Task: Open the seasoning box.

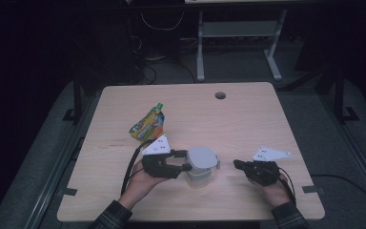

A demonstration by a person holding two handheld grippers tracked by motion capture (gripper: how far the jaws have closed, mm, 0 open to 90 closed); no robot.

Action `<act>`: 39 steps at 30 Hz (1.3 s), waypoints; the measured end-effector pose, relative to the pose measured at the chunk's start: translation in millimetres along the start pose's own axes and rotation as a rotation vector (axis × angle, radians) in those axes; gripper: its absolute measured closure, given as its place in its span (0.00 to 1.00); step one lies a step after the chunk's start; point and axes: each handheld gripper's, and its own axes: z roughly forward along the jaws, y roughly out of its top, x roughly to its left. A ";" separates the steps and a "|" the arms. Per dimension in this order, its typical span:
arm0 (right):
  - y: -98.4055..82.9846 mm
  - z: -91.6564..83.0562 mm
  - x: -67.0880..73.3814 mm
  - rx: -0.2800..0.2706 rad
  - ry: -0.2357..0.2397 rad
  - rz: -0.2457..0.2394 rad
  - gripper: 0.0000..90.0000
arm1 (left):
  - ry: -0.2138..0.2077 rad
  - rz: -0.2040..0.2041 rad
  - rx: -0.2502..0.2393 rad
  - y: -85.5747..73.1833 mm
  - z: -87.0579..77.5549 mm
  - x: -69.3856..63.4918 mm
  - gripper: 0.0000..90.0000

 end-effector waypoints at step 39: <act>18.4 -0.6 7.0 -0.042 0.081 -0.005 1.00 | -0.070 0.009 -0.011 9.7 -2.9 2.4 1.00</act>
